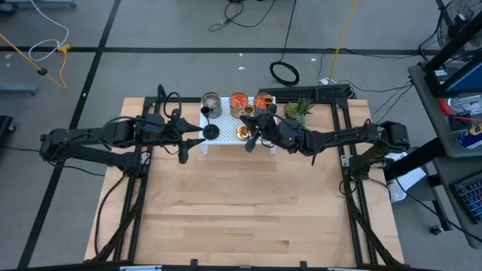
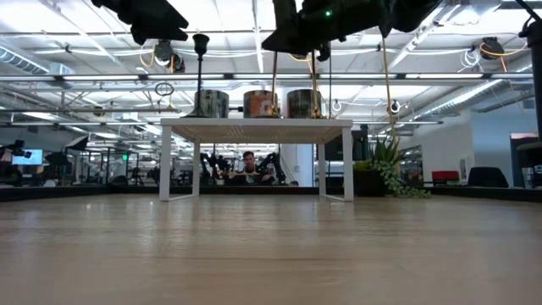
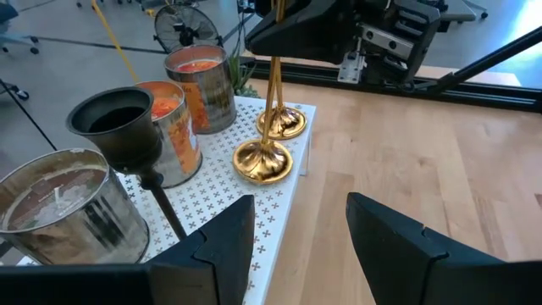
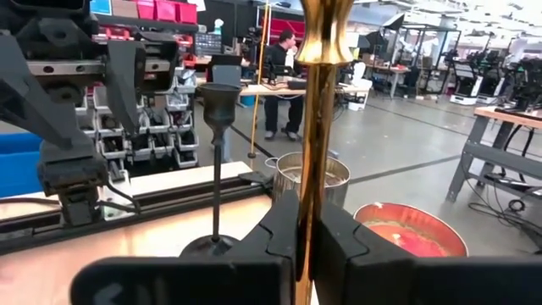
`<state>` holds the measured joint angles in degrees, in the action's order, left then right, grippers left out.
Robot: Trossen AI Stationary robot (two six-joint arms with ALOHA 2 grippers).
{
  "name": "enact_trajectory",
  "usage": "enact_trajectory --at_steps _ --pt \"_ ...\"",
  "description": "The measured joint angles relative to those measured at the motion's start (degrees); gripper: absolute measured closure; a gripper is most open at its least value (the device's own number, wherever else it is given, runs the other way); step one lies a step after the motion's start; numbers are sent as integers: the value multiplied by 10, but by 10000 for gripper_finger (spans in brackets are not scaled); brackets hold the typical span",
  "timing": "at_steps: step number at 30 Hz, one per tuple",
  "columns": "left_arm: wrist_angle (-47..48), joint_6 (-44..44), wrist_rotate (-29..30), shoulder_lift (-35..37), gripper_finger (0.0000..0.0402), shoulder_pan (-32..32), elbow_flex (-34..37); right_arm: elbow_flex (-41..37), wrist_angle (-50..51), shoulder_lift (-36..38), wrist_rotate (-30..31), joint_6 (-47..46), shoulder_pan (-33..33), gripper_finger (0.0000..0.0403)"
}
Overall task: Pick & Place candle stick holders
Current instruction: Put the gold candle holder on the shelf aligned with the other candle holders
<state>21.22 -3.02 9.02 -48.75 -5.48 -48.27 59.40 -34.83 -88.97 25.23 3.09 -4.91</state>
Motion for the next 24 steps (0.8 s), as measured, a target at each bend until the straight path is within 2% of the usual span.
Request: enact_trajectory --at_steps 15,24 --pt "0 0 0 0 206 0 0 0 9 0 0 7 -7 376" --pt "0 0 0 0 206 0 0 0 12 0 0 6 -7 331"
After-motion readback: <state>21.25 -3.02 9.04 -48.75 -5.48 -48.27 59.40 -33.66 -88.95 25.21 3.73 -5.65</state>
